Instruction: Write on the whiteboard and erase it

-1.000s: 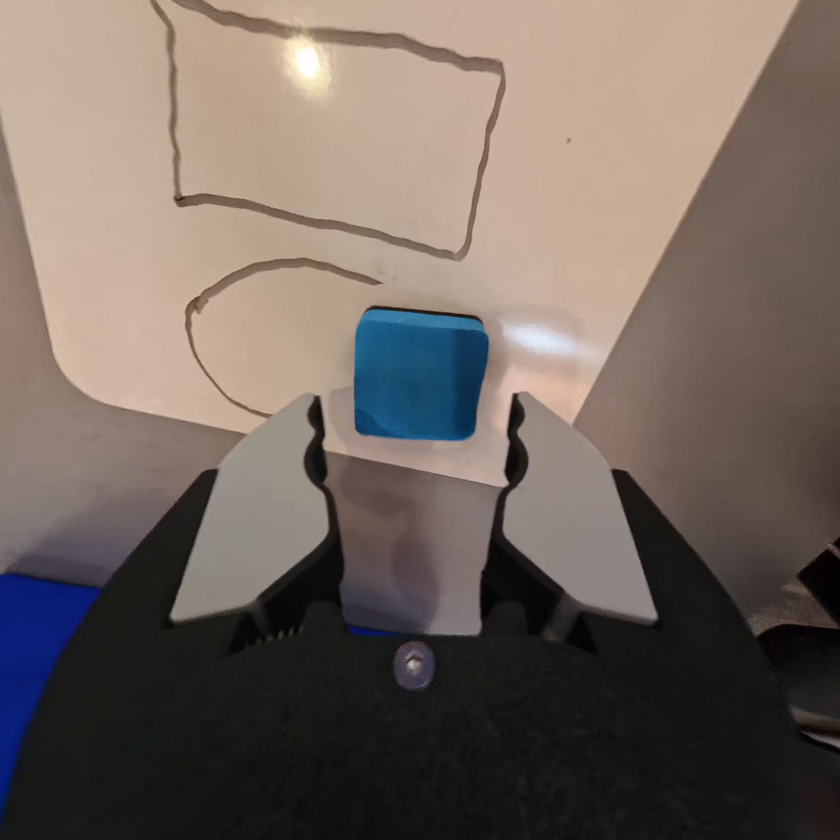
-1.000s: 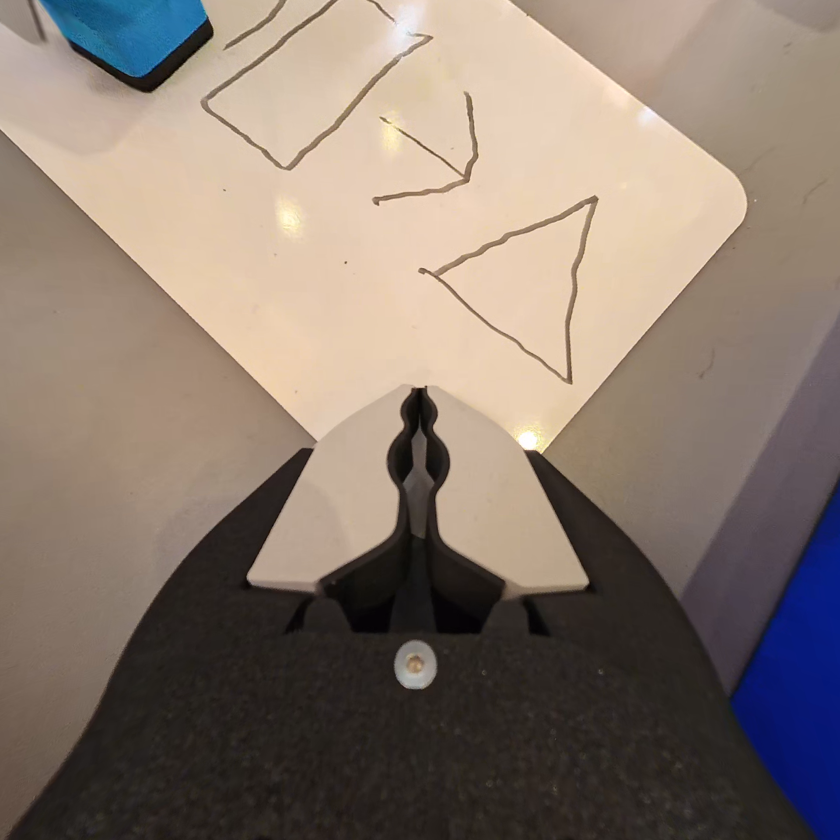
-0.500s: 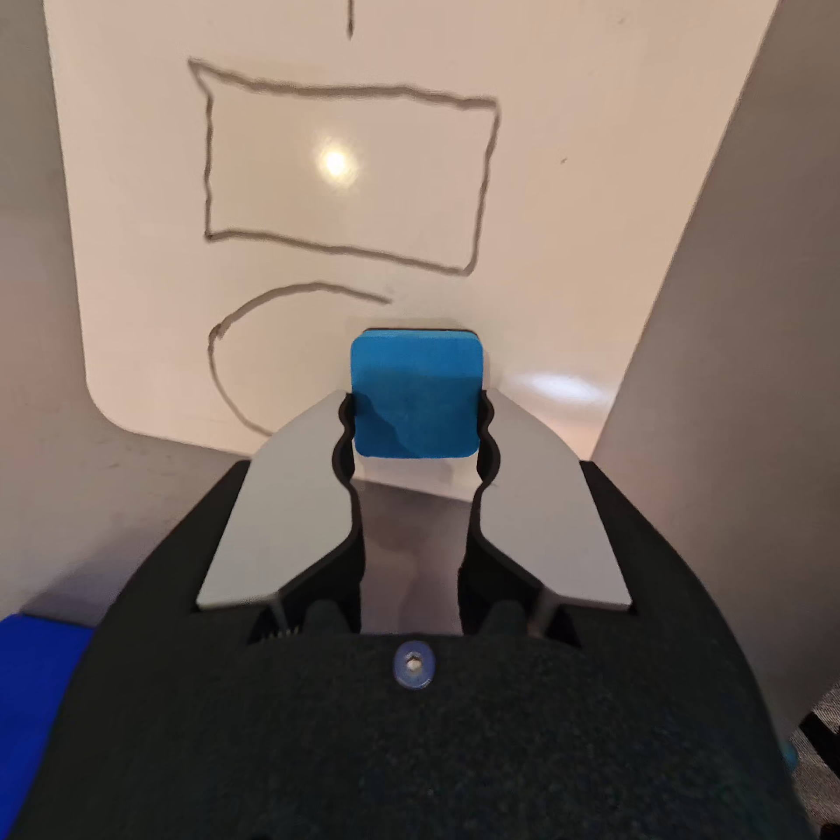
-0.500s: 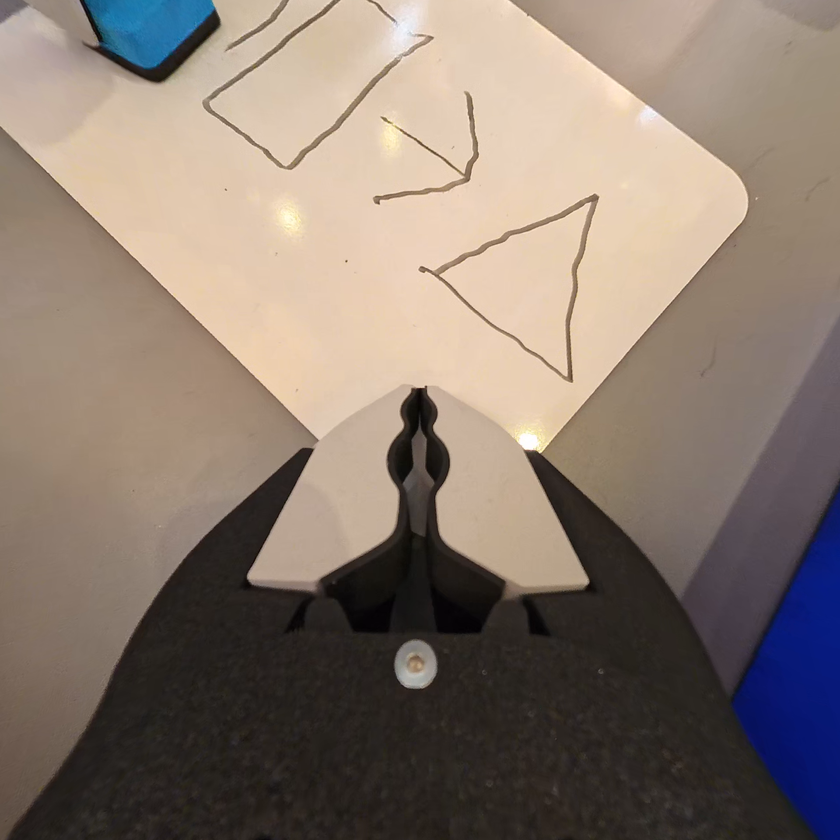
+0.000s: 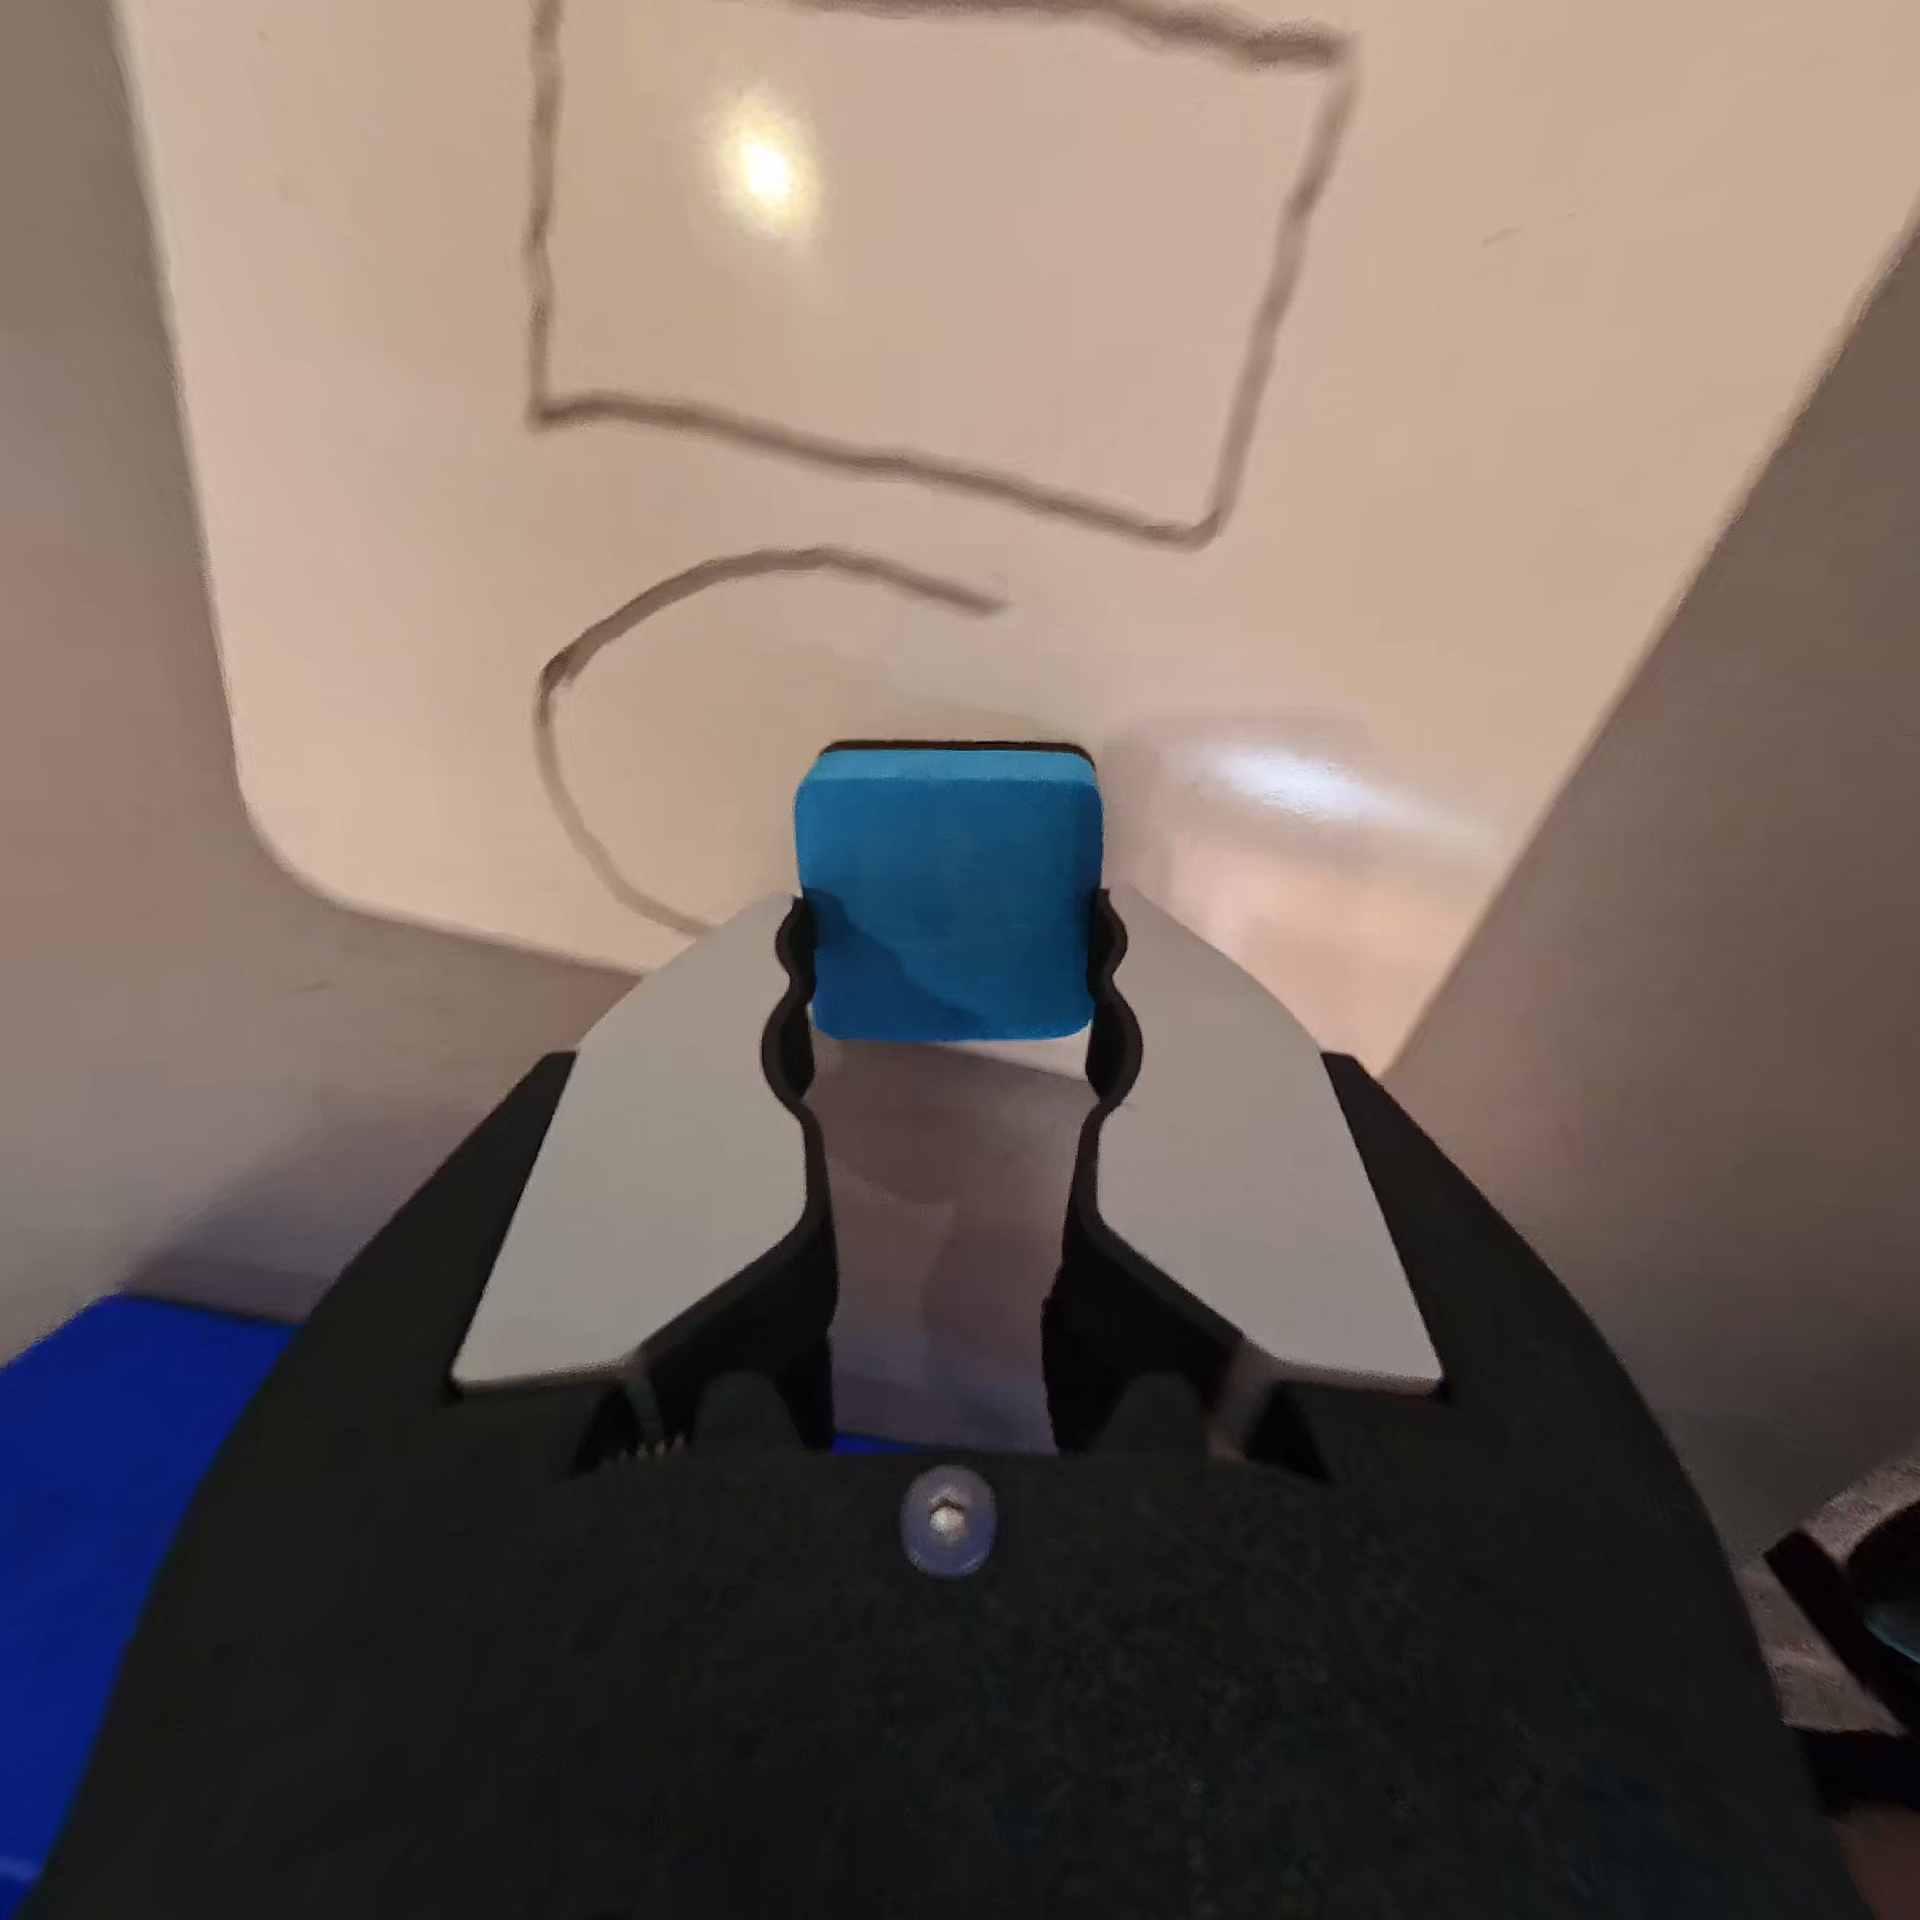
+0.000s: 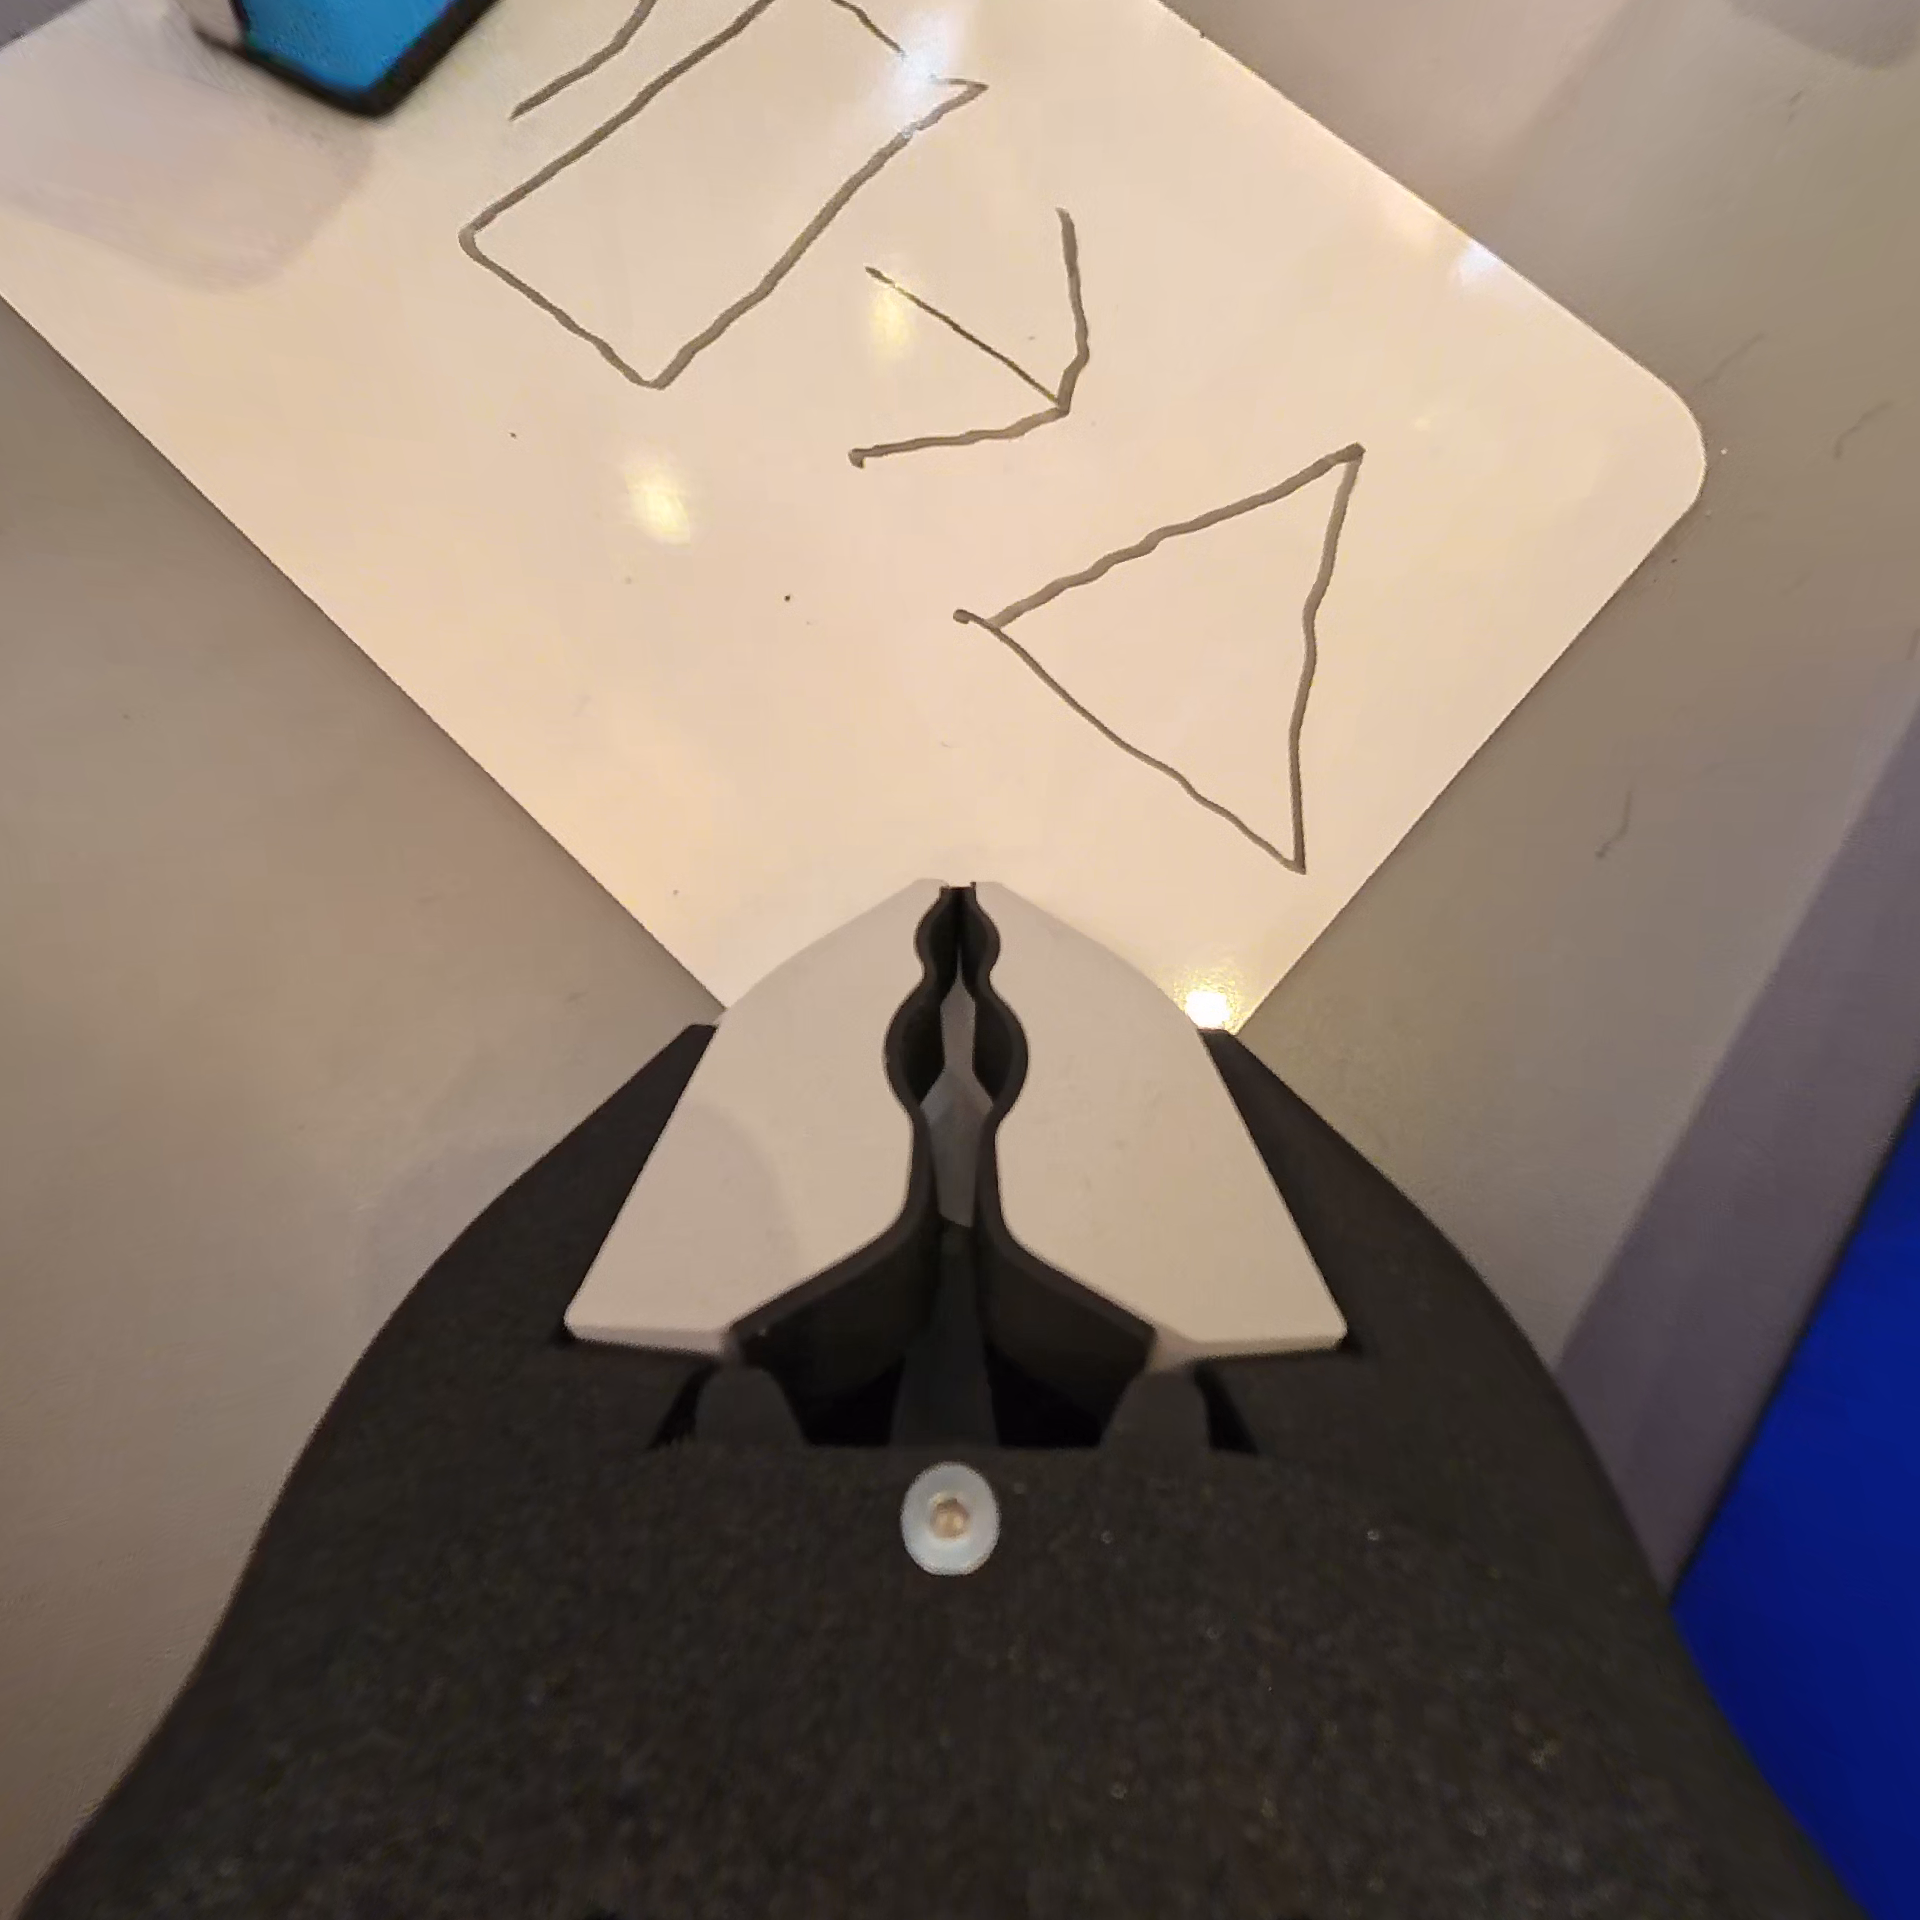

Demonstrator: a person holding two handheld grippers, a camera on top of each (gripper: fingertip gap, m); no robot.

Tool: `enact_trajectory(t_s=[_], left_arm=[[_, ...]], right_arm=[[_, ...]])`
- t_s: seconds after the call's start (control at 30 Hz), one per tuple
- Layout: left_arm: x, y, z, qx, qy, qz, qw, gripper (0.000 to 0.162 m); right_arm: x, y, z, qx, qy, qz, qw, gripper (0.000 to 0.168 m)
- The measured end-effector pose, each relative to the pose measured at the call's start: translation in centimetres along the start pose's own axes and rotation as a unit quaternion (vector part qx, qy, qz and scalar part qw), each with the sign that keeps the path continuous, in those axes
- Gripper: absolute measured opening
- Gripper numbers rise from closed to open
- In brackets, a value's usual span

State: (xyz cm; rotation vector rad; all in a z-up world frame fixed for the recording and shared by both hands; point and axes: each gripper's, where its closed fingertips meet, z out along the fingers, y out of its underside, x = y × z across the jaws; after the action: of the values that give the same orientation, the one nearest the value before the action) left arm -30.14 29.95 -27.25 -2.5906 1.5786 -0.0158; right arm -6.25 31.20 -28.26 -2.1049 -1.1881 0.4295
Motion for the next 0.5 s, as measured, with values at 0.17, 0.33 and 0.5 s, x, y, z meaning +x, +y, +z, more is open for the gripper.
enact_trajectory(t_s=[0.17,0.33,0.5], left_arm=[[3.3,-2.1,0.1,-0.004,0.018,0.057,0.998,0.05],[-5.9,1.0,0.0,-0.029,-0.062,-0.053,0.996,0.05],[-4.6,-2.7,0.5,-0.003,-0.014,-0.012,1.0,0.05]], right_arm=[[0.2,0.0,0.0,-0.001,0.0,0.001,1.0,0.001],[0.1,0.1,0.0,-0.003,-0.007,0.004,1.0,0.001],[0.1,0.1,0.0,-0.003,-0.006,0.004,1.0,0.001]])
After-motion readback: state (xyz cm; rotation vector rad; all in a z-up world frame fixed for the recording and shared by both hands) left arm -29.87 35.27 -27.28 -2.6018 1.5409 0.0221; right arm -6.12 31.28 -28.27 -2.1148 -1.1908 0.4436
